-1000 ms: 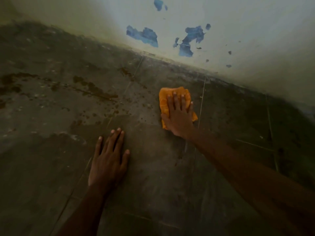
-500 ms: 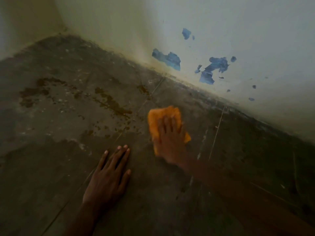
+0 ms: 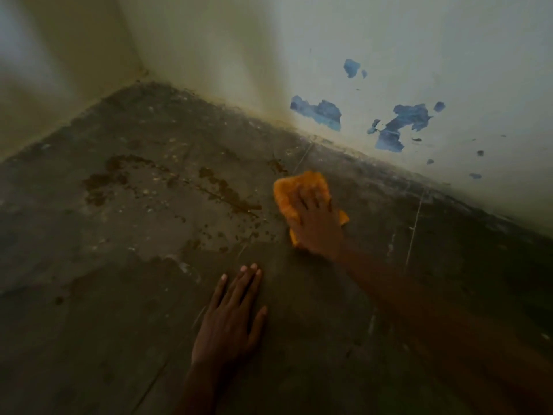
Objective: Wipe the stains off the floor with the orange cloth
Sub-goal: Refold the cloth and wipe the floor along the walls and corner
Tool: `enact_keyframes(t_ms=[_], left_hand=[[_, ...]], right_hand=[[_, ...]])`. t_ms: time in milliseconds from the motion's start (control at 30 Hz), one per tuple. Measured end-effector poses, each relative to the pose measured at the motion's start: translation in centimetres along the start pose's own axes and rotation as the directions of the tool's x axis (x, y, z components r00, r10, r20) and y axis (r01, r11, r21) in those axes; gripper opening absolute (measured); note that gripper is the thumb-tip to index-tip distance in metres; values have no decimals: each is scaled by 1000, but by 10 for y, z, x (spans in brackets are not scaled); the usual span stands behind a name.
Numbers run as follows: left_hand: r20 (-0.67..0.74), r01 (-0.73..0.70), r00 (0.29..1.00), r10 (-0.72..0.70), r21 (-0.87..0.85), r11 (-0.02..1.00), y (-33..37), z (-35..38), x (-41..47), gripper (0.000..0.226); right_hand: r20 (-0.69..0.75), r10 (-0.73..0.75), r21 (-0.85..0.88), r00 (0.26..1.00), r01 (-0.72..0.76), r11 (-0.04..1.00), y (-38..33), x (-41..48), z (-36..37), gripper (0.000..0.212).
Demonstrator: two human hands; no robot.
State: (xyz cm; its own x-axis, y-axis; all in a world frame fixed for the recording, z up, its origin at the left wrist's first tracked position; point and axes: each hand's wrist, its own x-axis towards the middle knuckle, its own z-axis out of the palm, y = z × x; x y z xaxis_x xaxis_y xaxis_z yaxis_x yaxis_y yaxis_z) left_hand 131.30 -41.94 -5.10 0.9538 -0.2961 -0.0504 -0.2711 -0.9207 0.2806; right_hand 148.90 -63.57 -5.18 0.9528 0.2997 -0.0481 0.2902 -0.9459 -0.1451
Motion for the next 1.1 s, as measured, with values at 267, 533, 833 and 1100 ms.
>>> enact_keyframes(t_ms=[267, 533, 833, 1100], left_hand=[[-37, 13, 999, -14, -41, 999, -3, 3, 0, 70], [5, 9, 1000, -8, -78, 997, -4, 5, 3, 70], [-11, 4, 1000, -6, -148, 989, -4, 1, 1, 61], [-125, -23, 992, 7, -125, 992, -7, 5, 2, 64]], right_hand=[[-12, -62, -59, 998, 61, 996, 22, 35, -24, 65], [74, -388, -77, 919, 393, 916, 21, -18, -8, 62], [110, 58, -36, 992, -55, 998, -24, -6, 3, 77], [-50, -180, -358, 982, 151, 921, 24, 86, -15, 72]])
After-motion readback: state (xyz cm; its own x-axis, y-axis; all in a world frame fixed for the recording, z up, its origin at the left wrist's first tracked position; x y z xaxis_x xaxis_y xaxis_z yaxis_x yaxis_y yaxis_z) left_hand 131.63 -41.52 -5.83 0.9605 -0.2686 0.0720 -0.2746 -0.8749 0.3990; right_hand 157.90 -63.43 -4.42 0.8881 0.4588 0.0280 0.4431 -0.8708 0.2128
